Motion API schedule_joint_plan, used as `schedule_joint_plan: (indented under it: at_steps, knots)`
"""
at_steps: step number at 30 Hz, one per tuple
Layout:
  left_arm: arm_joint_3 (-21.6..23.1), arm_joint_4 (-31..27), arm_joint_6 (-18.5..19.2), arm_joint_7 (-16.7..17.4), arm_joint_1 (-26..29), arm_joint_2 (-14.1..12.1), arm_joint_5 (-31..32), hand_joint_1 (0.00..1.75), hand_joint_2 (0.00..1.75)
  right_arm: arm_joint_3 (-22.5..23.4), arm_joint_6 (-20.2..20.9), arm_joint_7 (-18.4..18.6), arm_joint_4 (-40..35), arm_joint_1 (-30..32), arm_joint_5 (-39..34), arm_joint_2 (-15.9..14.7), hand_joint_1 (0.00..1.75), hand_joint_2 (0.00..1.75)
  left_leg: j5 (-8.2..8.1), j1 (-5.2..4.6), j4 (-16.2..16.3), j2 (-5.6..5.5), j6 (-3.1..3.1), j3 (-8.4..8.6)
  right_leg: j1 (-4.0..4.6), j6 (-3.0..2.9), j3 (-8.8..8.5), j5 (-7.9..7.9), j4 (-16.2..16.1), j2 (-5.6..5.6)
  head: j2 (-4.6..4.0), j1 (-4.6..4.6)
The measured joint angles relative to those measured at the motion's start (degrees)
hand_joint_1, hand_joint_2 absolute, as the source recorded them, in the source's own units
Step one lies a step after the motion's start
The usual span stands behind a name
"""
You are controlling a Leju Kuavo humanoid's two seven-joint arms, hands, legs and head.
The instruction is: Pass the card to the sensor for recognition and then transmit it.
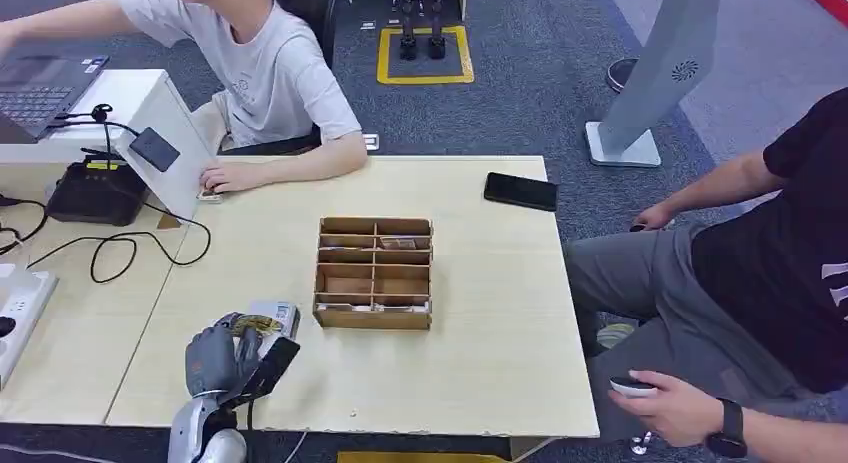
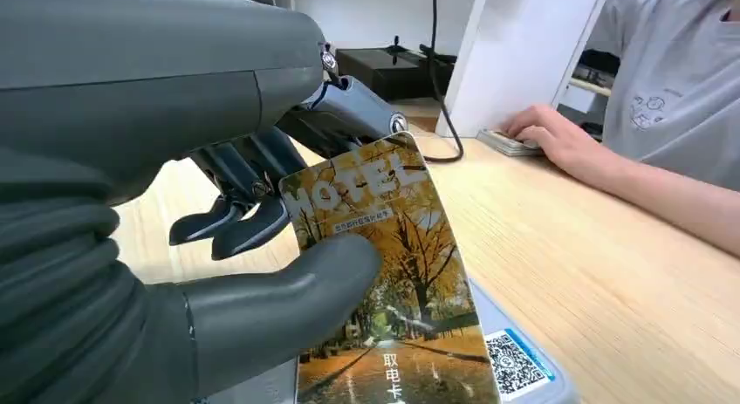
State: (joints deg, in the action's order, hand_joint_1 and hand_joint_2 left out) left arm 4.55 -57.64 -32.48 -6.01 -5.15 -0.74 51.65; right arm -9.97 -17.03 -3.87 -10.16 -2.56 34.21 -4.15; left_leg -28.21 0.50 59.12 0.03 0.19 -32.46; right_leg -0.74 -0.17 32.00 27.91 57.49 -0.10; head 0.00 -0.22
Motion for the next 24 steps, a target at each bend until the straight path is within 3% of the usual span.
schedule_joint_plan:
  at_steps: [6,8,11,15,17,20,24]
  knots:
    - [0.0,0.0,1.5,-1.2,-0.3,0.0,-2.0,1.75,1.75,0.0,0.1,0.0,-0.1,-0.2,0.5,0.0,0.0,1.75,0.02,0.0,0.0,0.0,0.0,0.11,0.0,-0.01,-0.09,-0.01,0.0,-0.02,0.0,-0.02]
    - [0.0,-0.1,3.7,-2.9,-0.3,0.1,-4.7,1.75,1.75,0.0,0.1,0.1,-0.1,-0.2,0.6,0.0,0.0,1.75,0.02,0.0,0.0,-0.01,0.0,0.16,0.0,-0.01,-0.14,-0.01,0.0,-0.03,0.0,-0.02]
    - [0.0,-2.5,13.0,-6.1,-0.3,0.6,-16.9,1.75,1.75,0.2,-0.1,-0.1,-0.1,-0.1,0.8,0.0,0.0,1.75,0.04,0.0,0.0,-0.07,0.02,0.17,0.0,-0.01,-0.2,-0.01,0.0,-0.11,0.02,-0.02]
    - [-0.1,-7.3,20.6,-9.2,0.5,1.2,-33.5,1.75,1.75,0.5,-0.2,-0.2,-0.1,-0.1,1.6,0.0,0.0,1.75,0.08,0.0,0.0,-0.07,0.02,0.12,0.0,0.03,-0.14,-0.04,0.0,-0.11,0.02,0.0]
    - [-0.1,-9.9,21.9,-9.5,0.7,1.3,-41.2,1.75,1.75,0.5,-0.2,-0.2,-0.1,-0.1,2.6,0.0,0.0,1.75,0.08,0.0,0.0,-0.05,0.02,0.07,0.0,0.04,-0.08,-0.07,0.0,-0.09,0.0,-0.02]
    - [-0.2,-12.8,22.8,-9.6,0.4,1.3,-47.9,1.75,1.75,0.5,-0.1,0.2,-0.1,-0.1,3.5,0.0,0.0,1.75,0.08,0.0,0.0,-0.05,0.02,0.07,0.0,0.04,-0.06,-0.06,0.0,-0.08,0.0,-0.02]
    - [-0.5,-15.0,22.9,-10.1,-0.3,1.3,-50.1,1.75,1.75,0.5,-0.1,0.3,-0.1,-0.1,3.7,0.0,0.0,1.75,0.08,0.0,0.0,-0.05,0.02,0.02,0.0,0.04,-0.01,-0.06,0.0,-0.08,0.02,-0.02]
